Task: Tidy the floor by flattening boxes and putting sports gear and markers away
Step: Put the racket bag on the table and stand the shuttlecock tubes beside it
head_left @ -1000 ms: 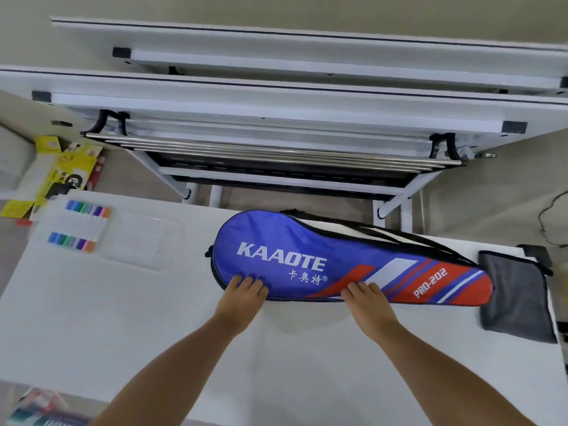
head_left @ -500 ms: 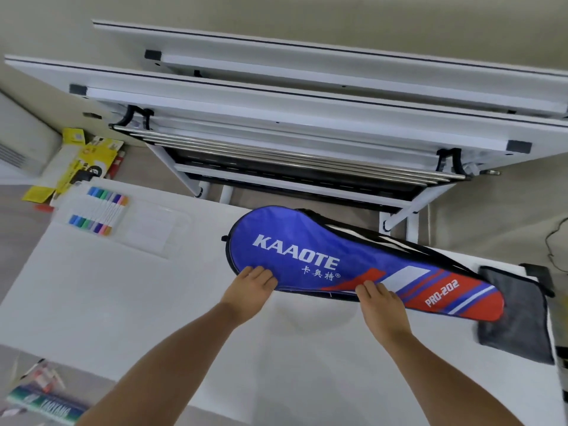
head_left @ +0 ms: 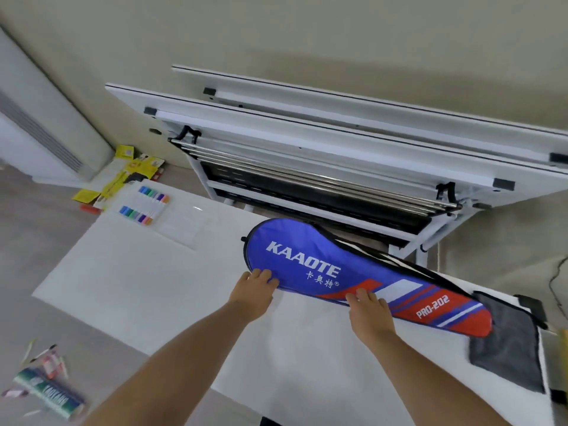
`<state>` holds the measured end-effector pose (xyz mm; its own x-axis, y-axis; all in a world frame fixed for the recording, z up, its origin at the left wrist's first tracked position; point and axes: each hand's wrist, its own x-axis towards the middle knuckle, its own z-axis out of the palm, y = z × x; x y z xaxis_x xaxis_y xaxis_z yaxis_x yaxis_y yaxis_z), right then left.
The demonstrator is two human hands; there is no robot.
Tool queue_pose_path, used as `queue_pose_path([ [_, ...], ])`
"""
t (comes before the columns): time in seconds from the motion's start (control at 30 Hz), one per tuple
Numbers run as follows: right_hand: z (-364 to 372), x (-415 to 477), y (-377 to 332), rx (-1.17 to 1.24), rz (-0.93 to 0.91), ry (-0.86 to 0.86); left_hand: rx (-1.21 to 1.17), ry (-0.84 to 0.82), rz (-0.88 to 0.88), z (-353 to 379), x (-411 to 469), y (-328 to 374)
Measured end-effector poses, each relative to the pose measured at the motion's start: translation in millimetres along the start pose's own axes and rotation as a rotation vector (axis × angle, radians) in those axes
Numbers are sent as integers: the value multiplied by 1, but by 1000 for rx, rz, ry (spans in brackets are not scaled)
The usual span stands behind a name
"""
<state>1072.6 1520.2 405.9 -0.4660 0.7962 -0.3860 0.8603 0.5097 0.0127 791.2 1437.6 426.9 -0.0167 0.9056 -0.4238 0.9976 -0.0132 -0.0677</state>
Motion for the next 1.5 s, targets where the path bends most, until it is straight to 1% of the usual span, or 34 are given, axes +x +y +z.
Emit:
queue_pose_path([
  [0.13,-26,-14,-34,-39,-114,52,-121,13,-185,-16,-73,2],
  [0.3,-58,-35,-124,-135,-365,95,-259,-19,-437,-5,-187,-23],
  [0.43,-83,-53,-217,-80,-570,114,-384,-16,-685,15,-277,-64],
  [0.53,-93,-72,-295,-76,-715,109,-475,18,-837,31,-345,-95],
  [0.6,-95,-86,-349,-88,-784,99,-518,28,-914,47,-389,-115],
  [0.73,-87,-115,-464,-143,-891,85,-582,37,-1010,94,-470,-159],
  [0.87,-70,-146,-577,-164,-938,37,-612,23,-1068,138,-546,-216],
  [0.97,-54,-162,-648,-117,-969,7,-628,29,-1099,169,-589,-261],
  [1.13,-39,-165,-743,-133,-993,-4,-666,40,-1150,211,-626,-338],
  [1.27,-34,-129,-809,-134,-968,-7,-687,63,-1182,242,-620,-407],
  [1.4,-20,-56,-881,-120,-934,-43,-734,94,-1224,276,-603,-486],
  [1.5,-6,1,-933,-148,-887,-79,-769,120,-1288,302,-596,-538],
])
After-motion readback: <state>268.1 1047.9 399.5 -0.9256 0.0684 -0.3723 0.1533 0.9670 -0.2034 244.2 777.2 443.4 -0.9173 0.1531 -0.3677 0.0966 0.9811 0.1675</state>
